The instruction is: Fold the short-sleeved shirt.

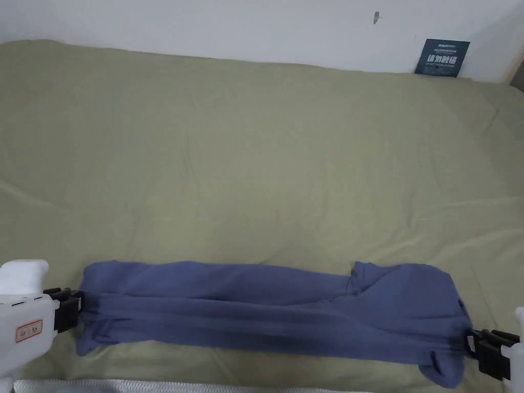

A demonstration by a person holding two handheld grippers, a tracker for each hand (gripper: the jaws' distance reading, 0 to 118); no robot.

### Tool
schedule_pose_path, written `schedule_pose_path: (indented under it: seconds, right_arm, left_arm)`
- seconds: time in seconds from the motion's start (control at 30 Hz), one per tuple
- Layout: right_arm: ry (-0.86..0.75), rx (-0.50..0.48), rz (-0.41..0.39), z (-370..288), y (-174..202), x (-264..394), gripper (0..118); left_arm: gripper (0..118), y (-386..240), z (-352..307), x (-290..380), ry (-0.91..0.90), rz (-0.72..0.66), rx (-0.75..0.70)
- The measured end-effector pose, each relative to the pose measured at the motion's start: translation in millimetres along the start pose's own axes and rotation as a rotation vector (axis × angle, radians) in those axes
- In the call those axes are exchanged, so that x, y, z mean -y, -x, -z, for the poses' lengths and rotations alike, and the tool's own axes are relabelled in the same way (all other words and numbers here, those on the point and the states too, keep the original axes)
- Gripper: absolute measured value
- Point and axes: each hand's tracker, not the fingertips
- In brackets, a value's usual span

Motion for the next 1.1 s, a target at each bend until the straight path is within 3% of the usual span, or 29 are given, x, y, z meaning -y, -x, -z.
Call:
schedule_pose_path:
  seconds: [0.03, 0.07, 0.1, 0.13, 0.17, 0.2, 0.23, 0.3, 0.43, 0.47, 0.5, 0.53, 0.57, 0.6, 0.63, 0.87, 1.1]
  right_arm:
    - [0.002, 0.001, -0.002, 1.4, 0.1, 0.4, 3]
    - [0.006, 0.001, -0.002, 2.4, 0.0, 0.0, 5]
    - [0.012, 0.011, 0.004, 0.7, 2.2, 0.2, 19]
    - [0.008, 0.073, 0.015, -2.2, 4.6, -1.8, 52]
    - [0.008, 0.087, 0.011, -2.9, 6.9, -4.2, 106]
    - [-0.001, 0.072, 0.012, -4.0, 8.9, -6.9, 117]
    - [-0.16, 0.073, 0.011, -13.8, 13.8, -10.3, 110]
    - [-0.093, 0.051, 0.014, -14.3, 27.8, -16.2, 110]
    - [-0.21, 0.012, -0.011, -30.9, 92.6, -41.4, 109]
    - [-0.254, -0.001, -0.003, -33.0, 108.1, -42.7, 100]
    - [-0.287, -0.019, 0.008, -28.0, 118.3, -43.2, 85]
    - [-0.315, -0.03, 0.018, -26.1, 132.6, -44.7, 61]
    - [-0.335, -0.02, 0.024, -23.4, 146.5, -45.8, 22]
    - [-0.373, 0.006, 0.039, -22.6, 160.0, -46.5, 0]
    - [-0.348, -0.018, 0.039, -16.7, 167.4, -47.6, 0]
    - [-0.445, 0.051, -0.064, -11.4, 208.5, -48.6, 0]
    - [-0.494, 0.108, -0.137, -15.6, 238.1, -49.8, 0]
  left_arm:
    - [3, 0.0, 1.8, 0.1, 0.007, -0.002, 0.001]
    - [10, -1.4, 1.5, 0.2, 0.007, -0.002, 0.003]
    - [38, -2.4, 0.6, -0.2, 0.008, 0.006, -0.001]
    - [82, -4.9, -0.6, -2.0, 0.007, 0.02, -0.03]
    - [118, -6.0, -1.1, -3.3, 0.008, 0.033, -0.035]
    - [118, -9.5, -6.6, -3.6, -0.034, 0.038, -0.045]
    - [117, -14.1, -13.6, -8.0, -0.082, 0.05, -0.058]
    - [115, -23.9, -19.1, -15.6, -0.082, 0.072, -0.065]
    - [111, -42.8, -28.3, -25.7, -0.139, 0.088, -0.059]
    - [105, -45.8, -29.9, -25.6, -0.154, 0.089, -0.046]
    - [93, -50.5, -29.8, -26.5, -0.159, 0.091, -0.043]
    - [71, -54.3, -27.4, -28.4, -0.15, 0.101, -0.034]
    - [17, -57.0, -24.1, -28.2, -0.152, 0.108, -0.029]
    - [0, -57.2, -23.3, -28.5, -0.168, 0.104, -0.021]
    - [0, -55.1, -21.2, -32.9, -0.135, 0.106, 0.016]
    - [0, 3.7, -11.8, -59.1, -0.05, -0.095, 0.218]
    - [0, 84.6, 32.0, -76.7, 0.23, -0.256, 0.462]
